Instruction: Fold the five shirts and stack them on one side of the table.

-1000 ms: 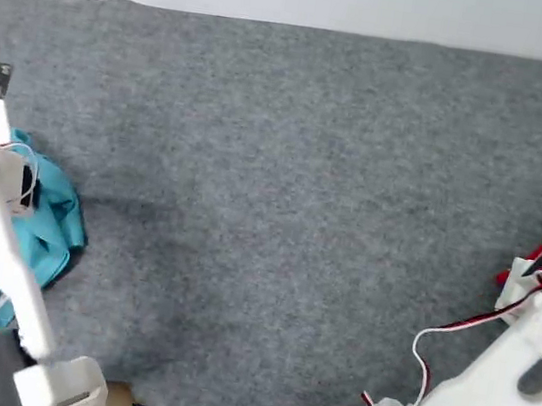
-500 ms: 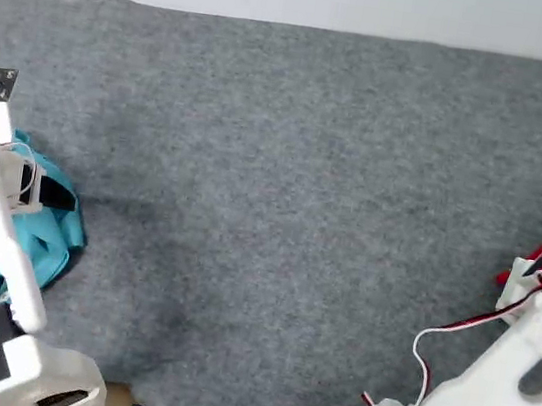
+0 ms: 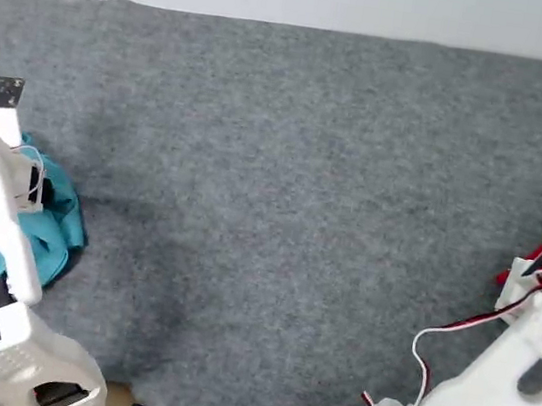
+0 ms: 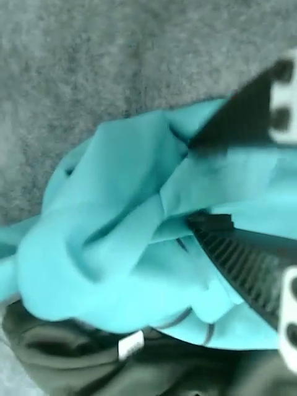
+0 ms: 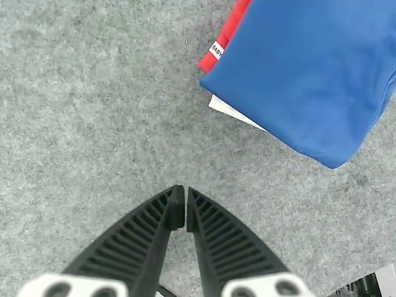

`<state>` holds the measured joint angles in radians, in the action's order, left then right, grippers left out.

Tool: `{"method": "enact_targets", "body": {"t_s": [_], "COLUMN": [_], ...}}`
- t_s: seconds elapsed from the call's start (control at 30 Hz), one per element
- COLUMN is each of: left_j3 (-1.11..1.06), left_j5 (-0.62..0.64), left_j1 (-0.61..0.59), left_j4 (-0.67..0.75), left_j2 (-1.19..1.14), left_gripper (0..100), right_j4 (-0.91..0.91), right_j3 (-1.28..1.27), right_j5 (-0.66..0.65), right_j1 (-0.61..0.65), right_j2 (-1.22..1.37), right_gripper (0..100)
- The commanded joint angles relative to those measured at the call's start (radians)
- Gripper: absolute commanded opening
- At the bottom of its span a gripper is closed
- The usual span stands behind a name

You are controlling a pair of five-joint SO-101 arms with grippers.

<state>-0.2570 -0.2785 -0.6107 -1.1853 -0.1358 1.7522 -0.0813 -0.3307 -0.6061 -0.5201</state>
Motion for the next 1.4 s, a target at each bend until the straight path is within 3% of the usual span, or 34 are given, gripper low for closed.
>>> {"method": "enact_targets", "body": {"t_s": [0.0, 0.33, 0.5, 0.8, 1.07, 1.23, 1.37], "left_j3": [0.042, 0.044, 0.081, 0.189, 0.188, 0.188, 0.191], "left_j5": [0.009, 0.014, 0.015, 0.015, 0.009, 0.014, 0.023], "left_j1": [0.052, 0.269, 0.466, 0.879, 1.169, 1.231, 1.224], "left_j4": [0.006, -0.052, -0.048, 0.137, 0.296, 0.293, 0.279], "left_j2": [0.080, 0.391, 0.535, 0.585, 0.577, 0.483, 0.462], "left_gripper": [1, 1, 1, 1, 1, 1, 9], "right_j4": [0.027, 0.027, 0.033, 0.038, 0.038, 0.038, 0.038], "right_j3": [0.006, 0.006, 0.005, 0.005, -0.021, -0.101, -0.106], "right_j5": [0.005, 0.005, 0.005, 0.005, 0.006, 0.006, 0.005], "right_j1": [0.013, 0.013, 0.010, 0.007, 0.007, 0.007, 0.012], "right_j2": [-0.028, -0.030, -0.033, -0.036, -0.036, -0.039, -0.039], "right_gripper": [0.9, 0.9, 0.9, 0.9, 0.9, 0.9, 0.9]}}
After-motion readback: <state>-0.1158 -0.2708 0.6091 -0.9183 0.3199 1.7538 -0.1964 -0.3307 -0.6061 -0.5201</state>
